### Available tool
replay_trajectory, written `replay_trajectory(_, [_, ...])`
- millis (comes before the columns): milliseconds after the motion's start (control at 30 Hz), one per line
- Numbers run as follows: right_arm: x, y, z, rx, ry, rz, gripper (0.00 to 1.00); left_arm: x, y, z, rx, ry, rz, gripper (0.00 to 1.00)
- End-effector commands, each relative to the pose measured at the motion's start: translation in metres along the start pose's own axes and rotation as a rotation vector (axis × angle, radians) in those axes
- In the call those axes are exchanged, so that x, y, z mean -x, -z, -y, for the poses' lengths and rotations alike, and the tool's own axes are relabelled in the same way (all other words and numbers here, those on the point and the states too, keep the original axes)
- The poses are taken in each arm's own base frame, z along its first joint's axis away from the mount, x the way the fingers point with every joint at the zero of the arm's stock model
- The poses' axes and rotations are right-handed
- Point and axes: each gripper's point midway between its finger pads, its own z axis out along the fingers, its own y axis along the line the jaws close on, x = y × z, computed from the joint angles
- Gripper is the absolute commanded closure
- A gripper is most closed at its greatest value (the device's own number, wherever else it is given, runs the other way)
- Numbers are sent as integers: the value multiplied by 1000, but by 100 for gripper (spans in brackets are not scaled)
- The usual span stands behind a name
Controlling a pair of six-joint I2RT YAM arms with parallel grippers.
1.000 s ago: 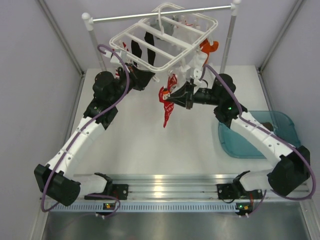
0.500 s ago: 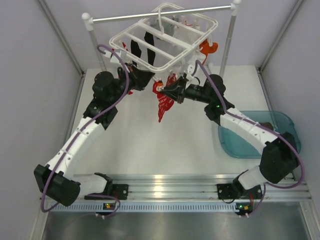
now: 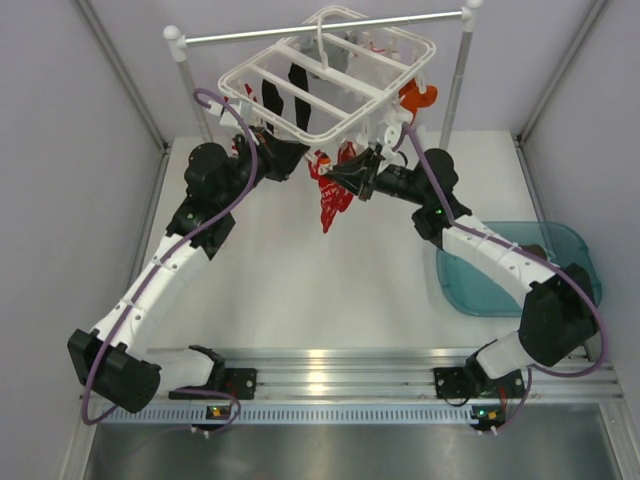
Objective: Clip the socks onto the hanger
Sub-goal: Clamp the sock onto the hanger.
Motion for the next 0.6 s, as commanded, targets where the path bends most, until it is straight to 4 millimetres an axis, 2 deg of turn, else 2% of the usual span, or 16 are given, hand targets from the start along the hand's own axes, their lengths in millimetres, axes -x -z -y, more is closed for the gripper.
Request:
replay_trajectory(0, [15, 1, 7, -10, 95, 47, 100, 21, 4, 11, -25, 1, 55, 100])
replay_trajectory(167, [30, -4, 6, 4, 107, 82, 100, 16, 2, 10, -27, 15, 42, 100])
replay_trajectory(300, [32, -7, 6, 7, 110, 88, 100, 16, 0, 11, -30, 28, 41, 100])
replay_trajectory(367, [33, -8, 7, 4, 109, 87, 100, 16, 0, 12, -34, 31, 42, 94])
replay_trajectory(400, [33, -8, 8, 1, 114, 87, 100, 17, 0, 12, -34, 31, 42, 86])
replay_trajectory(500, [32, -5, 10, -8, 114, 80, 100, 17, 2, 13, -38, 28, 39, 72])
replay_trajectory(567, [31, -1, 13, -18, 110, 74, 100, 19, 4, 14, -36, 18, 44, 66])
